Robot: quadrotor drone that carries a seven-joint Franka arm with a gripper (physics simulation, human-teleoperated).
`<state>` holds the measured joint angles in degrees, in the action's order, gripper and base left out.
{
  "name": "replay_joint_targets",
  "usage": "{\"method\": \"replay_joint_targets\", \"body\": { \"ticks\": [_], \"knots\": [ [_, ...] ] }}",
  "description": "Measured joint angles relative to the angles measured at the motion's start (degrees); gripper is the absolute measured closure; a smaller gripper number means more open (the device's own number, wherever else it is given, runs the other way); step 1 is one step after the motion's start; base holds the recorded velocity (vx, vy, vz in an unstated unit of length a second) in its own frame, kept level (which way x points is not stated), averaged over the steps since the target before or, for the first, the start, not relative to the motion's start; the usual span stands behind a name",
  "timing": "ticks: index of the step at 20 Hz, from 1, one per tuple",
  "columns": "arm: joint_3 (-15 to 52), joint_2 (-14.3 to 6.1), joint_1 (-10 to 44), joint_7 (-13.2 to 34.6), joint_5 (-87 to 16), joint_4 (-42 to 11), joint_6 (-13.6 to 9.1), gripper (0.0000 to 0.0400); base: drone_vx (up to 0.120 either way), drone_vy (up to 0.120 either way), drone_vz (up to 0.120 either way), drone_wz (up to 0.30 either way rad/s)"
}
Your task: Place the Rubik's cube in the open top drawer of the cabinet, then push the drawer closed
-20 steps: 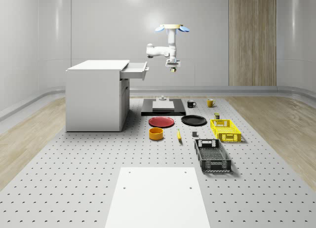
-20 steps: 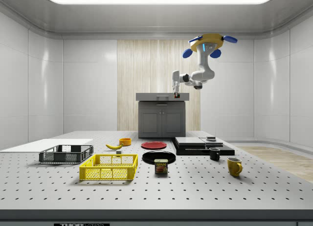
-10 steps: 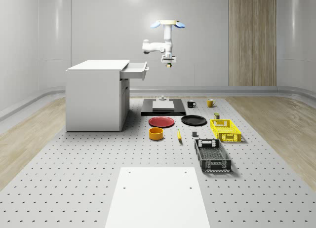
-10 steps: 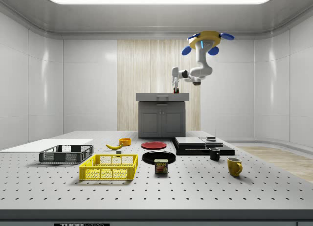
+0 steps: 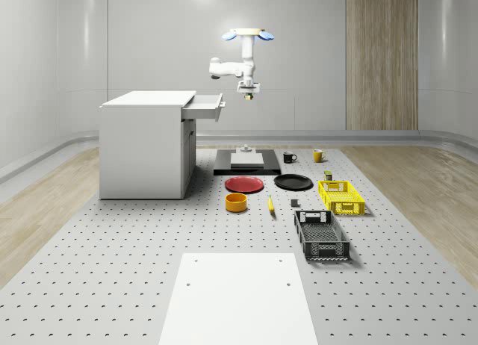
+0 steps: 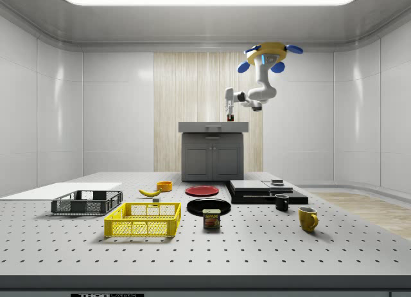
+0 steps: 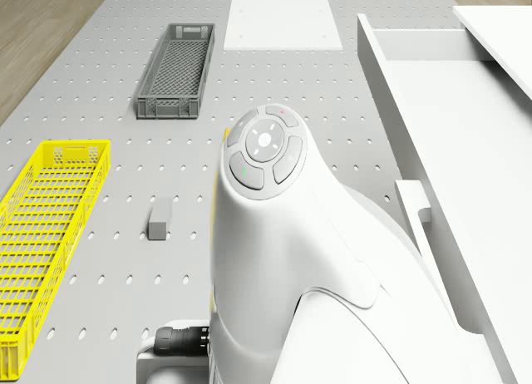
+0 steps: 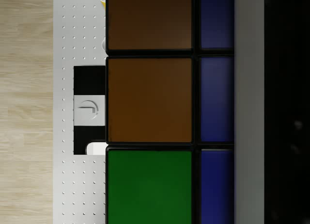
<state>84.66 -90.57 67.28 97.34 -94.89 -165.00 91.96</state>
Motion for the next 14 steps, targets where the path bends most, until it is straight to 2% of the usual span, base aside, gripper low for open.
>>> {"method": "replay_joint_targets", "body": {
  "ticks": [6, 14],
  "knots": [
    [0.0, -0.2, 0.0, 0.0, 0.1, 0.0, 0.2, 0.0075, 0.000, -0.120, 0.113, 0.000],
    [0.1, -0.5, 0.0, 0.0, 0.2, 0.0, 0.4, 0.0075, 0.000, -0.120, 0.005, 0.000]
  ]
}}
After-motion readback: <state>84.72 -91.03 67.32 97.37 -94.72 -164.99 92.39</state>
